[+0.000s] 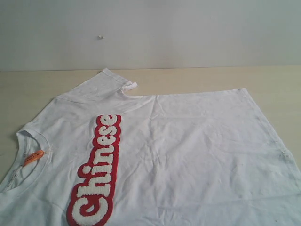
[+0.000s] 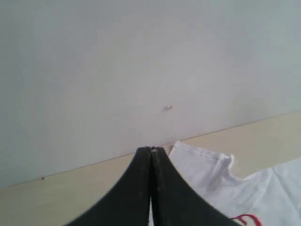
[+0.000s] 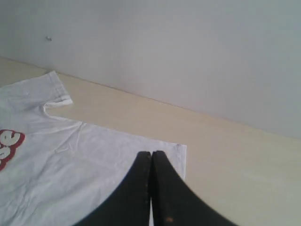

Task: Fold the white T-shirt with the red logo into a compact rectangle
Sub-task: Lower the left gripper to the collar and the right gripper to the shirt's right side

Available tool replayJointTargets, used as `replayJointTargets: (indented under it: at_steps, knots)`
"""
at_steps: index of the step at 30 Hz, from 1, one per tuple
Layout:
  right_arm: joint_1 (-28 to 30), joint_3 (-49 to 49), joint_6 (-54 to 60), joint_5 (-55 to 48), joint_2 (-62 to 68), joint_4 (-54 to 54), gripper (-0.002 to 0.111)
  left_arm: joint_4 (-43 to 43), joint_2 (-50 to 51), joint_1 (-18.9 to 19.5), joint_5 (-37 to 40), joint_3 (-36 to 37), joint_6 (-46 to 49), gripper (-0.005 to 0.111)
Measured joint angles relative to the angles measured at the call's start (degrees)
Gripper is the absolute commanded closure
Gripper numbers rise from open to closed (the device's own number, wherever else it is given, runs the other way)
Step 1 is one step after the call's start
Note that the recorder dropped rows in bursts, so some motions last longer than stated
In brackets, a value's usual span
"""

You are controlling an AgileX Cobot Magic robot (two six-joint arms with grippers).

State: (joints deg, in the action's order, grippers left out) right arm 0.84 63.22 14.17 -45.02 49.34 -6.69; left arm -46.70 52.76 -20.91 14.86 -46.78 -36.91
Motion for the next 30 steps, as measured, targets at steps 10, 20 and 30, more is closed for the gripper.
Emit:
replayJointTargets:
  at_steps: [10, 20, 30]
  knots:
    - [0.0, 3.64, 12.96, -5.34, 8.39, -3.28, 0.108, 47.68, 15.72, -0.11, 28.17, -19.86, 73.69, 0.107]
    - [0.0, 3.64, 46.75, -14.95, 14.84, -11.91, 0.108, 49.73, 20.41, 0.2, 41.17, -20.35, 95.72, 0.107]
    - [0.0, 3.64, 55.97, -18.29, 25.7, -11.91, 0.108, 47.8, 29.12, 0.3, 43.68, -20.35, 103.53, 0.107]
